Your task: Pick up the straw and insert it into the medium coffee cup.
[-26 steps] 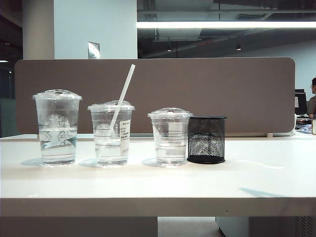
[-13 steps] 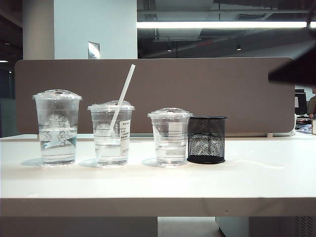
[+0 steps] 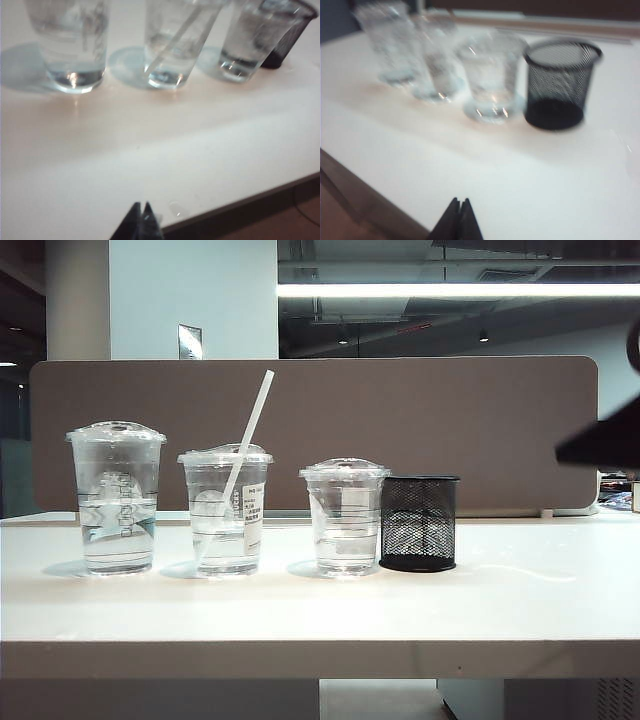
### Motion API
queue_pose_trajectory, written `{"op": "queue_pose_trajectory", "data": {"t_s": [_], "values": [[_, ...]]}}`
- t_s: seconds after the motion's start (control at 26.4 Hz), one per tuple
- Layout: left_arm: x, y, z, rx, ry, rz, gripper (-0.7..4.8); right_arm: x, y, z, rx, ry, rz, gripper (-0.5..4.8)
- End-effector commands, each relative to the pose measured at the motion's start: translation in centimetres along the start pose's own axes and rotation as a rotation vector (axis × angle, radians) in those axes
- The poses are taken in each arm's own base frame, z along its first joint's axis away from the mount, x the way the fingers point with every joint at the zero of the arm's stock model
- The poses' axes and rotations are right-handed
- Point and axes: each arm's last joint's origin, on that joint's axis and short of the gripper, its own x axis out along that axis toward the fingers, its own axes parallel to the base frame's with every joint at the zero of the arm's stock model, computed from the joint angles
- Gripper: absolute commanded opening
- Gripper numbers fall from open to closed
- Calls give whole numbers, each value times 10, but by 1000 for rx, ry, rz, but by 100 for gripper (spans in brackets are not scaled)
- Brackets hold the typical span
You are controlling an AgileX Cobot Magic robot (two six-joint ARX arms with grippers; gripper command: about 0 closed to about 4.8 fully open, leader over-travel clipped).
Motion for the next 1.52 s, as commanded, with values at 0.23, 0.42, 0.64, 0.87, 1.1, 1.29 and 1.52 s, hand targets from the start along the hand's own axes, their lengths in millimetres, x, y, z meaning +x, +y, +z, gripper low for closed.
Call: {"op": "queue_pose_trajectory", "data": {"t_s": [0.23,0.42,0.64,0.87,1.1,1.29,1.52], "values": [[4,5,-11,0,14,111,-4,-2,-1,-23,23,216,-30,-4],[3,5,-11,-1,13,120,-4,-3,-1,-25,26,242,-32,-4],[3,5,-11,-1,13,120,-4,-3,-1,-25,26,242,-32,-3],[2,5,-11,3,-6,122,-4,-9,-1,-20,21,188,-35,-4],[-12,10,-2,15,-173,195,-4,-23,-13,-3,26,-19,-145,-4],[-17,19,-3,-1,-225,298,-4,-42,-29,11,16,-212,-348,-4],[-16,19,-4,1,-230,296,-4,-45,-29,15,4,-265,-364,-3]]}}
